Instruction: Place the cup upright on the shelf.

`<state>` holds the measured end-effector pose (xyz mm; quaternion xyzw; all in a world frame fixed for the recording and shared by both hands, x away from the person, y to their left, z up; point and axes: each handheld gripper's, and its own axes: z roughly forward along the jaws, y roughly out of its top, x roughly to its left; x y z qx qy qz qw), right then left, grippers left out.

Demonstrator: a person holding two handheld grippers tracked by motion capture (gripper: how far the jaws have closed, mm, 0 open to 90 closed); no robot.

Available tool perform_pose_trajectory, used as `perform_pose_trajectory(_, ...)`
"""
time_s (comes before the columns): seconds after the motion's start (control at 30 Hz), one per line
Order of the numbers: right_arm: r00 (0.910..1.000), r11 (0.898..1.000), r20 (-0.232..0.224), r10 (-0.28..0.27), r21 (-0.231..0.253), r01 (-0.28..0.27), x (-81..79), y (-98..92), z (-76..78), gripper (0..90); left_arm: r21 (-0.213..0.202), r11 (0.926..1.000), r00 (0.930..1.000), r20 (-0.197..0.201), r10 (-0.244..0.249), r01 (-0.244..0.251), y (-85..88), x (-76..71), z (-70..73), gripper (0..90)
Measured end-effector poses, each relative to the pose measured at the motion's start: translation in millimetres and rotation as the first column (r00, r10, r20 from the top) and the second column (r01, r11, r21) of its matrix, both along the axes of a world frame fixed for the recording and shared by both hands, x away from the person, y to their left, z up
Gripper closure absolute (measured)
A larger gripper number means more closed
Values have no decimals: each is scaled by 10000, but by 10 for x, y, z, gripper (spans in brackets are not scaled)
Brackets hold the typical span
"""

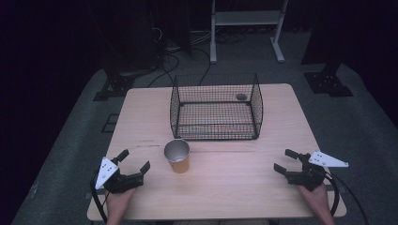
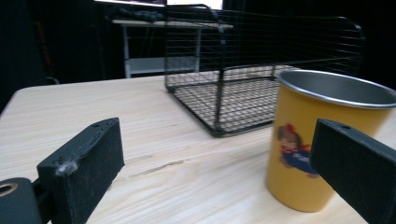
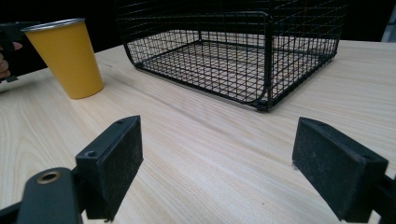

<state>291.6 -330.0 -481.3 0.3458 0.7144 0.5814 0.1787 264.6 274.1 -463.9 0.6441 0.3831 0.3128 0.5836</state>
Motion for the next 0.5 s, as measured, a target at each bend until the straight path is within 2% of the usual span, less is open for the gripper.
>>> perform_pose_trajectory(0.1, 10000, 10000, 4, 6, -6, -6, 0, 2, 0, 151, 92, 9996, 9996, 91, -255, 254, -62, -37, 20, 24)
perform_pose_trajectory(0.27, 10000, 10000, -11, 4, 5, -4, 4, 1, 0, 151, 193, 9991, 9992, 135, -385, 382, -92, -67, 36, 14)
perform_pose_trajectory(0.5, 10000, 10000, -67, 20, -22, -21, 14, 10, 0, 151, 275, 9969, 9973, 28, -739, 738, -150, -84, 21, 13)
